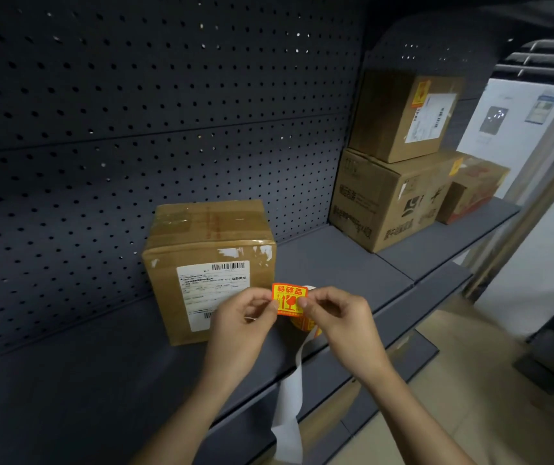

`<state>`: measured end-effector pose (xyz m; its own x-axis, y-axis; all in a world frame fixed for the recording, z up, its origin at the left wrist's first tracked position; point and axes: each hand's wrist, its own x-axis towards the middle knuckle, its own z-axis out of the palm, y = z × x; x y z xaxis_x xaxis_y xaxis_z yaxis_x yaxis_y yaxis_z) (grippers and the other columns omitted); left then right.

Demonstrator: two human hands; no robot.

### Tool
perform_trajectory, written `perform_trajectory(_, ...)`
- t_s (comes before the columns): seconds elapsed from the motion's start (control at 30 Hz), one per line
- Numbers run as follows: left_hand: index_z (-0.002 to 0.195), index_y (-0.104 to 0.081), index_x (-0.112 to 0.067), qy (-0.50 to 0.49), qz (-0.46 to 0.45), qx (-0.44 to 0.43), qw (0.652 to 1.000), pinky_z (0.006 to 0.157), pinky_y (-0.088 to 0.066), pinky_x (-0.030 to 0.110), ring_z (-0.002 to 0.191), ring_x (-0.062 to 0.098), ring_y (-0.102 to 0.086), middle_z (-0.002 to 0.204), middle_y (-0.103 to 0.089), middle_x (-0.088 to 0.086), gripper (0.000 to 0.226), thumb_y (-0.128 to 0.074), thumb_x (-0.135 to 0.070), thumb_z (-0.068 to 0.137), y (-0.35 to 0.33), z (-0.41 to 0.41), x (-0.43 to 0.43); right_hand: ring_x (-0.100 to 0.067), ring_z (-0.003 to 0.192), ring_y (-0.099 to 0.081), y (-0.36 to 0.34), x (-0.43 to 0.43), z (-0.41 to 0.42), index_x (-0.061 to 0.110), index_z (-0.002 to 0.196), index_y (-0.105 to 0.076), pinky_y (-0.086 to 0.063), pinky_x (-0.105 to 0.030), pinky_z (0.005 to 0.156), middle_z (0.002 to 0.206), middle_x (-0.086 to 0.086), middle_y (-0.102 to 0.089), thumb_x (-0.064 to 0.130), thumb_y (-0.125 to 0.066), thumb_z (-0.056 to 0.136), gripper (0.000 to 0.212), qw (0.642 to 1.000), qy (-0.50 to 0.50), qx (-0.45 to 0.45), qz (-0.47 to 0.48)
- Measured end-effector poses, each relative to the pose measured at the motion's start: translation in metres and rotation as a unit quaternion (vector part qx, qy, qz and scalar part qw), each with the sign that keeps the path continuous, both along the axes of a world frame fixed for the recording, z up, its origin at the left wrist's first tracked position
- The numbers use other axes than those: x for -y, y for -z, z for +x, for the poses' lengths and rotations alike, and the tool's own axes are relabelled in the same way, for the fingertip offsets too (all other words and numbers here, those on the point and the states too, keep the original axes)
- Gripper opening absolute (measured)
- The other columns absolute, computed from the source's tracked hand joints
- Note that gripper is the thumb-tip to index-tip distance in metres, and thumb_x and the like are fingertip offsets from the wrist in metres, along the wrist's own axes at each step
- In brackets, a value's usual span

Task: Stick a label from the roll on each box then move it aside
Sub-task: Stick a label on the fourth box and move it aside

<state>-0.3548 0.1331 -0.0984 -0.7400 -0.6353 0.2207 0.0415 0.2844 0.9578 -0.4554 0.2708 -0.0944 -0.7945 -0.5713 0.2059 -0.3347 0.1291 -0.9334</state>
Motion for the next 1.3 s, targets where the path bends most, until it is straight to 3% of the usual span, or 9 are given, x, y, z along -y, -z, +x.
perform_trajectory(0.13,0.093,-0.075,-0.026,-0.067,-0.229,0.019,0.971,0.066,-0.053,0.022,0.073,0.007,-0.063,0.079,-0.067,-0.016,0.013,-0.077,-0.026,0.08,-0.002,0.01,0.012,-0.01,0.08,-0.068,-0.003,0.006,0.002,0.024,0.088,-0.075,-0.056,-0.029,0.074,0.083,0.006,-0.073,0.026,-0.069,0.092,0.008,0.999,0.004,-0.032,0.009)
perform_trajectory(0.23,0.099,-0.074,-0.02,-0.115,-0.284,0.037,0.951,0.068,-0.056,0.028,0.075,0.006,-0.062,0.088,-0.067,-0.013,0.035,-0.064,-0.047,0.079,-0.011,0.022,0.022,-0.013,0.083,-0.069,-0.008,0.008,-0.002,0.025,0.089,-0.074,-0.057,-0.037,0.078,0.086,0.006,-0.073,0.026,-0.068,0.093,0.008,0.999,0.001,-0.038,0.003)
perform_trajectory(0.3,0.098,-0.075,-0.017,-0.139,-0.358,0.01,0.923,0.071,-0.056,0.029,0.083,0.012,-0.065,0.093,-0.07,-0.008,0.036,-0.059,-0.045,0.082,-0.019,0.029,0.031,-0.014,0.086,-0.069,-0.013,0.01,-0.005,0.024,0.089,-0.075,-0.056,-0.039,0.08,0.087,0.005,-0.073,0.025,-0.068,0.093,0.008,0.999,-0.017,-0.027,-0.011)
perform_trajectory(0.47,0.106,-0.072,-0.008,-0.191,-0.536,-0.047,0.821,0.101,-0.042,0.047,0.117,0.035,-0.056,0.114,-0.067,0.008,0.034,-0.064,-0.033,0.084,-0.046,0.03,0.061,0.0,0.066,-0.057,-0.027,0.028,-0.004,0.014,0.089,-0.075,-0.043,-0.015,0.063,0.077,0.008,-0.068,0.019,-0.069,0.092,0.008,0.996,-0.065,-0.021,-0.051)
perform_trajectory(0.57,0.118,-0.068,-0.013,-0.185,-0.546,0.024,0.817,0.115,-0.024,0.057,0.137,0.037,-0.041,0.132,-0.06,0.009,0.048,-0.063,-0.045,0.083,-0.058,0.021,0.075,0.003,0.055,-0.053,-0.03,0.043,-0.006,0.007,0.092,-0.075,-0.039,-0.01,0.055,0.066,0.016,-0.063,0.014,-0.068,0.092,0.009,0.995,-0.074,-0.013,-0.068)
perform_trajectory(0.63,0.122,-0.067,-0.018,-0.165,-0.533,0.091,0.825,0.118,-0.015,0.059,0.139,0.031,-0.041,0.135,-0.06,0.004,0.056,-0.056,-0.058,0.085,-0.061,0.015,0.08,0.004,0.058,-0.056,-0.03,0.049,-0.007,0.006,0.093,-0.075,-0.041,-0.01,0.058,0.068,0.014,-0.066,0.013,-0.068,0.092,0.009,0.995,-0.074,-0.016,-0.071)
perform_trajectory(0.73,0.12,-0.068,-0.023,-0.152,-0.534,0.139,0.82,0.115,-0.024,0.054,0.127,0.023,-0.054,0.129,-0.065,-0.002,0.066,-0.046,-0.073,0.084,-0.055,0.012,0.085,0.002,0.07,-0.062,-0.032,0.053,-0.007,0.01,0.094,-0.075,-0.045,-0.014,0.067,0.079,0.006,-0.073,0.015,-0.068,0.092,0.009,0.995,-0.072,-0.019,-0.066)
perform_trajectory(0.93,0.112,-0.07,-0.027,-0.179,-0.528,0.117,0.822,0.099,-0.032,0.044,0.117,0.019,-0.059,0.121,-0.067,-0.007,0.066,-0.045,-0.08,0.081,-0.05,0.007,0.086,-0.015,0.089,-0.071,-0.03,0.057,-0.01,0.017,0.095,-0.075,-0.057,-0.039,0.087,0.089,0.003,-0.076,0.021,-0.068,0.093,0.008,0.997,-0.054,-0.036,-0.043)
perform_trajectory(1.3,0.102,-0.072,-0.028,-0.216,-0.514,0.101,0.824,0.092,-0.032,0.043,0.106,0.021,-0.061,0.107,-0.069,-0.008,0.054,-0.055,-0.074,0.079,-0.046,-0.002,0.087,-0.009,0.09,-0.07,-0.026,0.061,-0.012,0.021,0.094,-0.077,-0.057,-0.041,0.088,0.092,0.008,-0.075,0.027,-0.07,0.092,0.009,0.998,-0.018,-0.055,-0.03)
